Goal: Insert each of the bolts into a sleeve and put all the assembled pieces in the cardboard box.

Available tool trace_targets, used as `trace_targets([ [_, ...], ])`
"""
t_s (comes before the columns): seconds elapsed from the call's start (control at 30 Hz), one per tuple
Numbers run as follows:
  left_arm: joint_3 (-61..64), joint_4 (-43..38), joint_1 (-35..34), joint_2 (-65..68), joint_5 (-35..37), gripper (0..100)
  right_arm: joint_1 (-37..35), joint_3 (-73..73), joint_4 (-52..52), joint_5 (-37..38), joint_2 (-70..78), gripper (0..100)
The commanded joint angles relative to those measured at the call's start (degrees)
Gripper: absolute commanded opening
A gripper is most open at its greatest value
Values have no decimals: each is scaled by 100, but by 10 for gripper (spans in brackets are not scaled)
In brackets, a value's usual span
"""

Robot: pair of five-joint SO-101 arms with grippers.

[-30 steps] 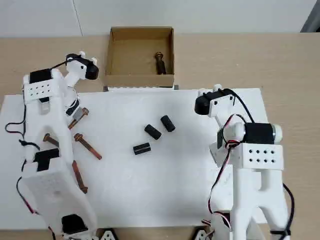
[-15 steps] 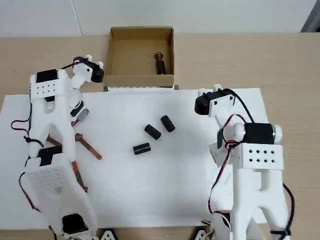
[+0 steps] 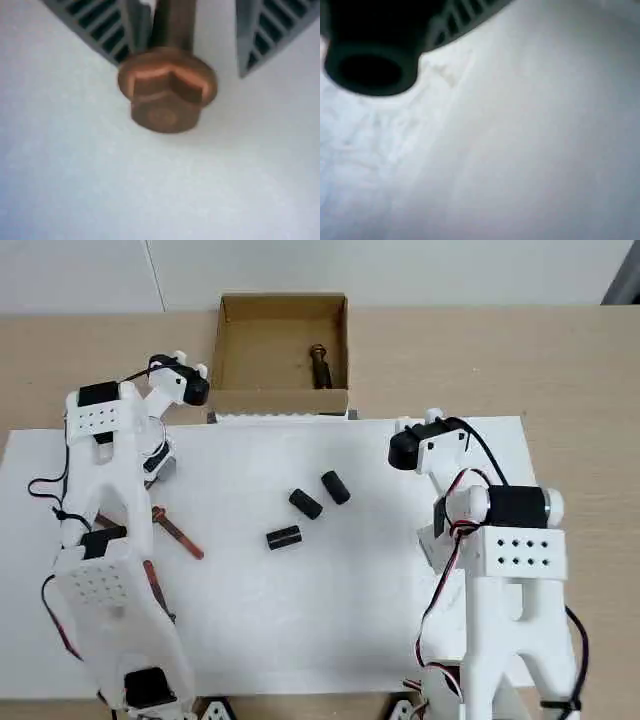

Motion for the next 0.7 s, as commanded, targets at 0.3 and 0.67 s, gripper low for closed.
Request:
trace_targets([
  [0.3, -655, 404, 26, -35, -9, 6, 22, -53, -75, -62, -198, 6],
  [0.67, -1349, 1486, 114, -1310, 193, 6, -180, -18, 365, -299, -1490, 7],
])
